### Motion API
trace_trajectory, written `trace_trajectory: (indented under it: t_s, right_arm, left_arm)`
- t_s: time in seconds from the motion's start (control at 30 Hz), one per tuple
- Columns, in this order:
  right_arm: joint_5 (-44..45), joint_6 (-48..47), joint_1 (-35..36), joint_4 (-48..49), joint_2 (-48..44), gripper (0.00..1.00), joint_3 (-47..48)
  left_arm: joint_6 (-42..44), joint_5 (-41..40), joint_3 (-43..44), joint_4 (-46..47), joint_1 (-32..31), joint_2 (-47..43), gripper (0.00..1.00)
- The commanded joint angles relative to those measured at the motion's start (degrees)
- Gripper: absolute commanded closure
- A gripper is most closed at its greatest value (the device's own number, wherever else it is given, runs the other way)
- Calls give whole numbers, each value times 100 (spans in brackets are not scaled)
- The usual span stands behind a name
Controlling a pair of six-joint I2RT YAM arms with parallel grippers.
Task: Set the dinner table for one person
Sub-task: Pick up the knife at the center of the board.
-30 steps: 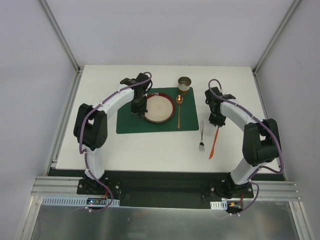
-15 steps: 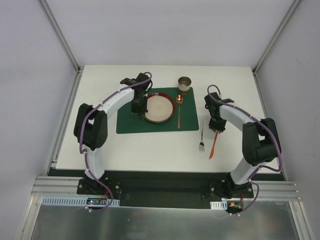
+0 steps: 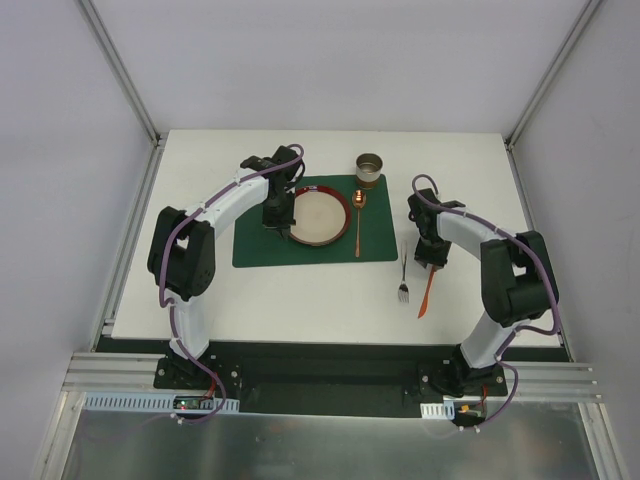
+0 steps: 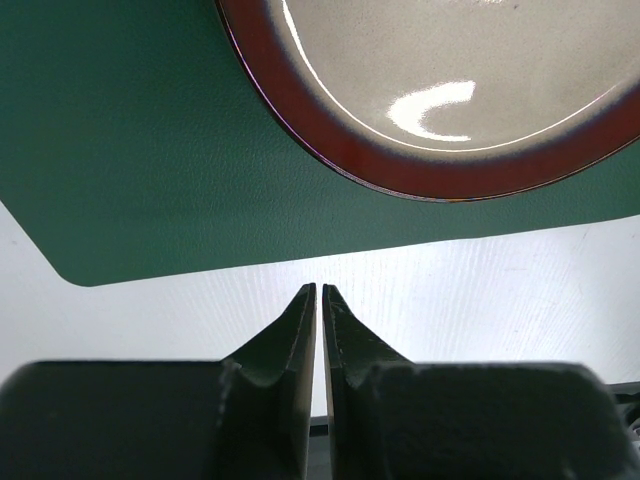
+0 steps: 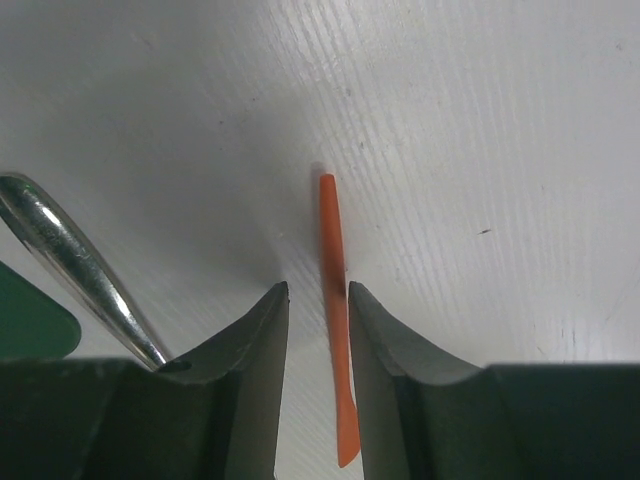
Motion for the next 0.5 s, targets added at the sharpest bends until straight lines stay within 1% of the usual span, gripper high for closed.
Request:
trace_trajectory:
  t_s: [0.0,0.23,0.3,0.33,0.37,0.43,0.47]
  right_arm:
    - [-119,-34,-102,64,18,67,-59]
    - [-304,-8,-242,196,-35,69,-261]
    - [-330,1,-260,223,-61,71,-305]
    - [-339,-17,-278,232,-61,74,-314]
    - [-357,-8,-278,232,-61,80,-306]
    - [-392,-34,-295,241,-35,87,-297]
    - [-418,-52,-304,241,-18,95,-279]
  left_arm:
    - [-20,49,190,-78,62,62,94]
    - [-2,40,199,-78,70,88,94]
    - [-2,49,199,-87,70,88,94]
    - [-11,40,190,-87,70,97,95]
    - [-2,40,199,-87,70,97,94]
    - [-11,49,199,-87,70,88,94]
    - [-11,49,199,-87,70,88,94]
